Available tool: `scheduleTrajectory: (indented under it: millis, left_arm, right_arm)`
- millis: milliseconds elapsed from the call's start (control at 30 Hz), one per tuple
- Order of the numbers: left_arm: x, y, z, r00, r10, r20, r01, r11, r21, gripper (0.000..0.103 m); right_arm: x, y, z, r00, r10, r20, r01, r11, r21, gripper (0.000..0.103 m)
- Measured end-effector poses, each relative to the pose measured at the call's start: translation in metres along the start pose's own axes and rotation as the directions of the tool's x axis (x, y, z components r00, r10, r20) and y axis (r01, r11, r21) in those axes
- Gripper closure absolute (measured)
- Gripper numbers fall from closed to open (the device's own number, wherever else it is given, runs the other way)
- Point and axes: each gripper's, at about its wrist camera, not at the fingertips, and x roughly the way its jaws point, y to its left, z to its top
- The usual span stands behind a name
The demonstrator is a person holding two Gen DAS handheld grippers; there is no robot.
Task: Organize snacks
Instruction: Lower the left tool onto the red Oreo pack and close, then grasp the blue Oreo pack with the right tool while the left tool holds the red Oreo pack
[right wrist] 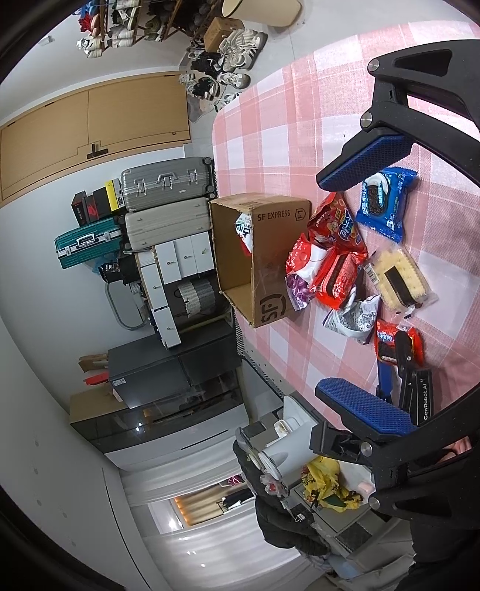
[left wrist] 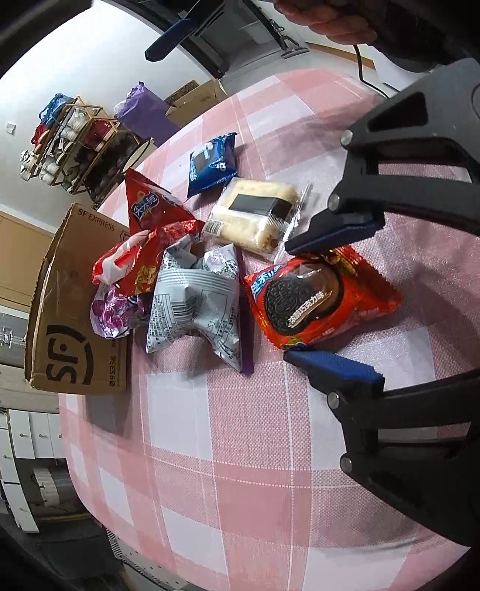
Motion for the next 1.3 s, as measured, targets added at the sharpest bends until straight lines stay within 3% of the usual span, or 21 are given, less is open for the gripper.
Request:
scheduleTrajectory:
  millis: [433,767,967,1300]
  left_arm:
    - [-0.014,0.014,-0.001,1.0,0.007,0.017,-0.007,1.0,-0.03,0.057]
    - [-0.041,0.025,0.004,0.997,-0.005,0.071,0.009,0.998,-0.055,0.057]
    - [-0.046,0.03,0.004,0.996,-0.021,0.085,0.027,0.997,-0.067,0.057]
    - [-0.061,0.035,0.01,0.992,-0.023,0.126,0.033,0.997,-0.074,0.057]
  right_arm:
    - [-0.007,-0.007,0.0,1.0,-0.017,0.014,0.017,0.999,0.027,0.0]
    - [-0.008,-0.019,0.0,0.999,-0.052,-0.001,0.052,0.998,0.036,0.0]
    - [0.001,-0.032,-0.005,0.994,-0.099,-0.05,0.102,0.993,0.062,0.0]
    - [0.044,-0.061,-0.031,0.965,-0.14,-0.222,0.169,0.979,0.117,0.0]
